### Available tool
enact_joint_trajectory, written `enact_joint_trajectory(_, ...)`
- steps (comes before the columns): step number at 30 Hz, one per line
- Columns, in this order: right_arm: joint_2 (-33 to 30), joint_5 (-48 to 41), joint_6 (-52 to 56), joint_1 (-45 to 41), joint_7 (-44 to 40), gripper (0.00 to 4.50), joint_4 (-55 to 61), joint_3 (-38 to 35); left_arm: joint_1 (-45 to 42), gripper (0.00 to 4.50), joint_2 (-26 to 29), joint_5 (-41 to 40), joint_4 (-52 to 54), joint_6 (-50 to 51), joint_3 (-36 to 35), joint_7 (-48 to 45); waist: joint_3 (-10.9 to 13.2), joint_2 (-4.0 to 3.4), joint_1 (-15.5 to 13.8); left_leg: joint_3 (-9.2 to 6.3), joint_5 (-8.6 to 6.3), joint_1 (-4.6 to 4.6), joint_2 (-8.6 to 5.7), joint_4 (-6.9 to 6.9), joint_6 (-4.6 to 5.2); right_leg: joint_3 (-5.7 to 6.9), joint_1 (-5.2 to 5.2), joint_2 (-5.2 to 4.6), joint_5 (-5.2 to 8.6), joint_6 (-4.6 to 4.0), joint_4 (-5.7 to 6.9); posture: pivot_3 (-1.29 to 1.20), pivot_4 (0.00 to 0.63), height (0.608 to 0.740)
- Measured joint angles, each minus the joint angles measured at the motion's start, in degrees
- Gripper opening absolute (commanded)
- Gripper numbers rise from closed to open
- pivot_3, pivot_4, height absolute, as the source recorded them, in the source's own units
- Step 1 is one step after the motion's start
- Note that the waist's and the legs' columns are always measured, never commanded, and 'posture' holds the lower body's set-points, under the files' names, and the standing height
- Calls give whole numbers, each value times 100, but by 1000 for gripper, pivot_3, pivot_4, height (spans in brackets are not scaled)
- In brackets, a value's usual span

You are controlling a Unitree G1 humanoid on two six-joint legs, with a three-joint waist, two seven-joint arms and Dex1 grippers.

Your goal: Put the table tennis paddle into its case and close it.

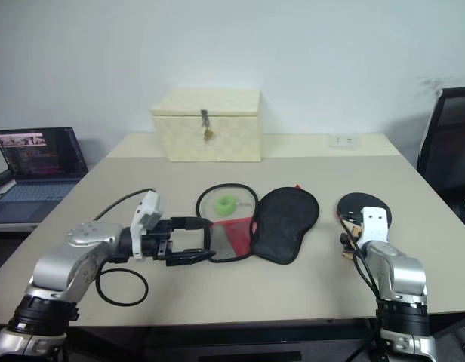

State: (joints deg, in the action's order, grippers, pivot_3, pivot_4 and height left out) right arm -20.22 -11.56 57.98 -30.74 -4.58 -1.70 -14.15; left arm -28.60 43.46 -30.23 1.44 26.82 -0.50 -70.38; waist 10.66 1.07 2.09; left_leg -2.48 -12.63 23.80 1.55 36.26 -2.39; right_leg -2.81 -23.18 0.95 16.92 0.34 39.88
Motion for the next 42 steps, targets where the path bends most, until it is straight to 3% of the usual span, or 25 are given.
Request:
enact_joint_trajectory(4,-291,-3,-323,-27,-458,1662,-247,329,93,4500,1,0,26,0,-15,34,-3,4,5,-1,0,1,0,7,0,1,4,-1,0,1,1,0,150,740)
enact_joint_trajectory(7,-580,8,-507,-24,-751,1052,-456,474,135,4500,2,0,33,0,-45,90,-6,10,-28,-7,0,5,-2,20,0,6,8,-3,0,7,2,0,150,740)
enact_joint_trajectory(14,-1326,-28,-729,-51,-1370,1052,-1071,526,165,4500,5,9,48,0,-104,102,-6,10,-117,-30,-1,10,-12,43,1,25,27,-11,0,11,0,0,150,740)
enact_joint_trajectory(19,-1450,-68,-724,-105,-1451,2613,-1245,461,153,4500,3,23,47,-7,-102,97,-6,10,-115,-32,-1,10,-12,43,1,25,28,-11,0,10,1,0,150,740)
enact_joint_trajectory(42,-1370,147,-1536,-771,-1927,2613,-2550,782,127,4500,-3,-144,174,84,-107,-12,-5,10,55,-21,-1,-30,-1,65,1,12,67,-1,6,26,3,0,150,740)
